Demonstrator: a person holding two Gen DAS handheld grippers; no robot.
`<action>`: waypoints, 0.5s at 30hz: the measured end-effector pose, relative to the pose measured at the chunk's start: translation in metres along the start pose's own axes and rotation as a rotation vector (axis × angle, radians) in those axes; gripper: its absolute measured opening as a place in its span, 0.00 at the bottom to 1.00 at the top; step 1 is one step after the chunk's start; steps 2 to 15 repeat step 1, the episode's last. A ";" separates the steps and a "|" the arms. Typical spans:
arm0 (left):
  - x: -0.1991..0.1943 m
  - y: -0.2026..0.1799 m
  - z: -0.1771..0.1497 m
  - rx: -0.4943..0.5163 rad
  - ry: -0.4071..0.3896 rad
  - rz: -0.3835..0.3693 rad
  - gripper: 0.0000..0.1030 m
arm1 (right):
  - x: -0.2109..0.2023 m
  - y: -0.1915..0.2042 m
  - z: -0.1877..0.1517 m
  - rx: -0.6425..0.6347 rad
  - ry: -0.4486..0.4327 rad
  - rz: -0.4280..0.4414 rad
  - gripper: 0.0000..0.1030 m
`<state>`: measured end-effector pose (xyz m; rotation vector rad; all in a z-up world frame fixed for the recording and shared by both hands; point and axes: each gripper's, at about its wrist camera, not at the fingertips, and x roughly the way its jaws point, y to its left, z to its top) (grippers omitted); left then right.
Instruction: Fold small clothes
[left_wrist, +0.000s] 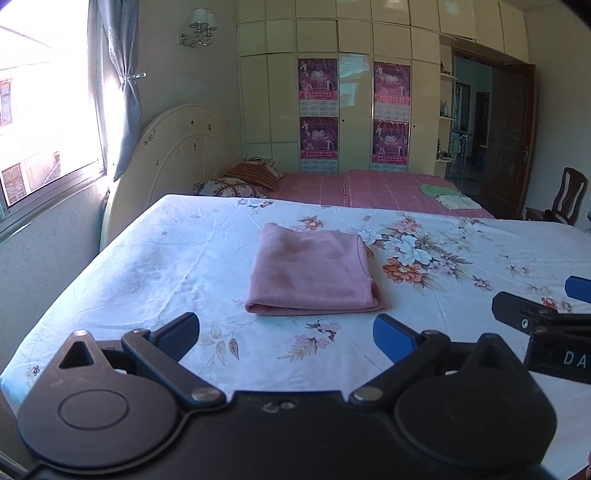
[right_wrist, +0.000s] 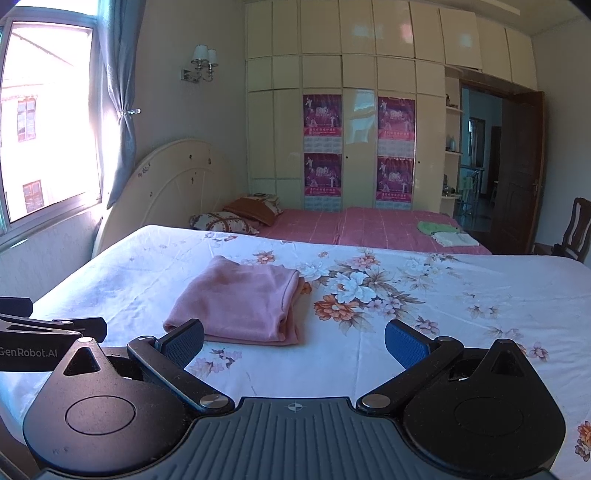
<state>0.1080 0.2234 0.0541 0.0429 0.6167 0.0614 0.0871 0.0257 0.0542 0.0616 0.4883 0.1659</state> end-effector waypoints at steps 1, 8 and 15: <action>0.006 0.000 0.001 0.002 0.010 0.000 0.99 | 0.003 -0.001 -0.001 0.001 0.005 -0.002 1.00; 0.006 0.000 0.001 0.002 0.010 0.000 0.99 | 0.003 -0.001 -0.001 0.001 0.005 -0.002 1.00; 0.006 0.000 0.001 0.002 0.010 0.000 0.99 | 0.003 -0.001 -0.001 0.001 0.005 -0.002 1.00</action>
